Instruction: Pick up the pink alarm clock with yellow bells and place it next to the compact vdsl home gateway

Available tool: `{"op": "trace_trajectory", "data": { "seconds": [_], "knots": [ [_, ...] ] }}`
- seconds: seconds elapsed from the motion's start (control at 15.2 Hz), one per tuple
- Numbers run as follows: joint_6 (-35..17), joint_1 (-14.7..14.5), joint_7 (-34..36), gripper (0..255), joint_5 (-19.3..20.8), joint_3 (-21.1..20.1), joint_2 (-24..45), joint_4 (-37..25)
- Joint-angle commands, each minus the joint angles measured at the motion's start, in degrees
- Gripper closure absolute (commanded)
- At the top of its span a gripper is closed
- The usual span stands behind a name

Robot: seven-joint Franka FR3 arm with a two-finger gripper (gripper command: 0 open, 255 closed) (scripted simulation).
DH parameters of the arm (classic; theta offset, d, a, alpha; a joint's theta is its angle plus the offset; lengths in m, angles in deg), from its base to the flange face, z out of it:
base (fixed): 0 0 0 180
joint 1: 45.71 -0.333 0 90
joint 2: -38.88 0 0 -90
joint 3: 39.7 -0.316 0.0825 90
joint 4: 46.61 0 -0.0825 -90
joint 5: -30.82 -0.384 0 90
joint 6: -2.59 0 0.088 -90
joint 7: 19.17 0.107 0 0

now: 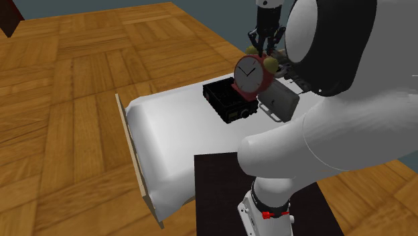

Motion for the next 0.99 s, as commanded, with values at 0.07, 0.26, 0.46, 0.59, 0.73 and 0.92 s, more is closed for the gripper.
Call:
{"op": "trace_trajectory", "data": {
  "seconds": [0.07, 0.26, 0.46, 0.59, 0.73, 0.92],
  "knots": [
    [-0.8, 1.5, -4.0, 255, 1.2, 2.9, 1.8, -1.6],
    [-2.7, 2.3, -5.8, 255, 1.7, 4.3, 3.0, -1.2],
    [-5.0, 2.3, -5.5, 255, 1.8, 4.4, 3.1, 1.1],
    [-6.5, 2.3, -5.4, 255, 1.8, 4.4, 3.2, 2.5],
    [-8.1, 2.3, -5.2, 255, 1.9, 4.4, 3.3, 3.9],
    [-10.4, 2.4, -5.0, 255, 2.0, 4.5, 3.7, 5.9]
  ]
}}
